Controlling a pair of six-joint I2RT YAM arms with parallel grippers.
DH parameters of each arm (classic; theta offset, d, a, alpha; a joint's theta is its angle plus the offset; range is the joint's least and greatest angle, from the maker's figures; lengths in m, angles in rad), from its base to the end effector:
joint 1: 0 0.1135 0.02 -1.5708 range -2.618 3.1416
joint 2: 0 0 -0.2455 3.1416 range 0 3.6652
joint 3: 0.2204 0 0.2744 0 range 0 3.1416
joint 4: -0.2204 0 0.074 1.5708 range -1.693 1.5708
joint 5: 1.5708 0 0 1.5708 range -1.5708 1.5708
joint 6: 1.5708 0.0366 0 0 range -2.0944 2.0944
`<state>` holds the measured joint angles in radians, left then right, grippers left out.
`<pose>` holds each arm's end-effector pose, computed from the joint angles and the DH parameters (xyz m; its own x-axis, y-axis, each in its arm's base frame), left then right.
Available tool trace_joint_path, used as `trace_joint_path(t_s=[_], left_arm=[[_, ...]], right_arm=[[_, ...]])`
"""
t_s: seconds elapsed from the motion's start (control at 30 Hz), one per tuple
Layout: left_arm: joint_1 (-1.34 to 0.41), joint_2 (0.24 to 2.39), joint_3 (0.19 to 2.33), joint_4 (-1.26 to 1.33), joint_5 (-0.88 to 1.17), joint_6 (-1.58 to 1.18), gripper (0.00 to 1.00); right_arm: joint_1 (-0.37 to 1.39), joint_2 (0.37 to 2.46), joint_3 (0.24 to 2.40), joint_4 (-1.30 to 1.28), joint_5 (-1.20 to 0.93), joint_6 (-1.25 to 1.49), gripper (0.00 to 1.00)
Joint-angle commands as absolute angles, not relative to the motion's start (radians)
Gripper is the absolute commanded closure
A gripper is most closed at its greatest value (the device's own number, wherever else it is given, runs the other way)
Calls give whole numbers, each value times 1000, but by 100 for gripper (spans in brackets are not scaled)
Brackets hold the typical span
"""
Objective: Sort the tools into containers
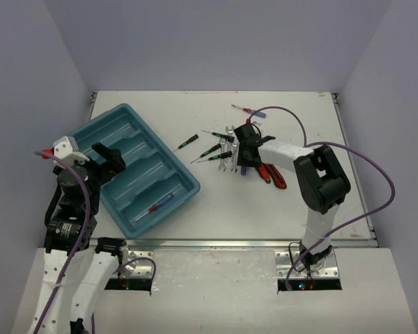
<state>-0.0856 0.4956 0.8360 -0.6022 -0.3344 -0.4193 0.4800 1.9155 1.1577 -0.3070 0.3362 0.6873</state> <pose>0.1418 -0.0001 0.3481 -0.1398 -0.3740 -0.9168 -0.3197 0.8934 -0.3157 0.3527 0.1700 0.1091 -0.7863 0.2659 -0.5577 0.2649 0.9606 0.0845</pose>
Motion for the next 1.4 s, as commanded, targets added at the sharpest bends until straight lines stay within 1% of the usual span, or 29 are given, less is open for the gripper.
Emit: trace_joint_path(t_s=[0.0,0.07,0.17,0.3,0.4,0.53,0.6,0.63,0.7,0.8,0.9,0.93,1.0,1.07,1.13,1.2,1.3,1.37], left_arm=[[-90,499,836,-551,-322,-405,0],[-91,498,836,-551,-322,-405,0],[-91,499,837,-551,-322,-405,0],[-92,500,836,-550,-321,-405,0],[-94,502,837,-548,-317,-403,0],[-95,503,838,-548,-315,-403,0],[-94,506,838,-548,-317,-403,0],[-94,506,838,-547,-318,-403,0],[-93,509,838,-543,-321,-403,0],[-87,525,840,-543,-324,-403,0],[-82,531,842,-544,-326,-405,0],[-81,533,842,-545,-327,-405,0],[-81,532,841,-543,-327,-405,0],[-80,531,841,-543,-331,-405,0],[-78,531,842,-543,-334,-405,0],[-78,529,842,-545,-336,-406,0],[-75,524,842,-542,-337,-407,0],[-72,523,842,-541,-334,-407,0]], right_arm=[[480,1940,1157,-263,321,727,64],[478,1953,1162,-263,318,733,71],[476,1952,1149,-262,321,751,78],[474,1892,1100,-235,326,768,92],[477,1779,1052,-210,329,753,94],[482,1695,1070,-220,313,675,100],[492,1644,1080,-190,279,597,100],[497,1623,1076,-157,238,540,100],[504,1600,1065,-90,91,409,100],[538,1614,1095,8,-136,195,100],[616,1652,1198,-77,-438,-224,100],[639,1659,1209,-107,-473,-275,100],[699,1659,1215,-125,-582,-515,100],[711,1652,1184,-83,-693,-677,100],[713,1658,1172,-98,-809,-848,100],[715,1684,1205,-186,-889,-941,100],[723,1790,1352,-319,-941,-988,100],[741,1824,1396,-398,-963,-1034,100]])
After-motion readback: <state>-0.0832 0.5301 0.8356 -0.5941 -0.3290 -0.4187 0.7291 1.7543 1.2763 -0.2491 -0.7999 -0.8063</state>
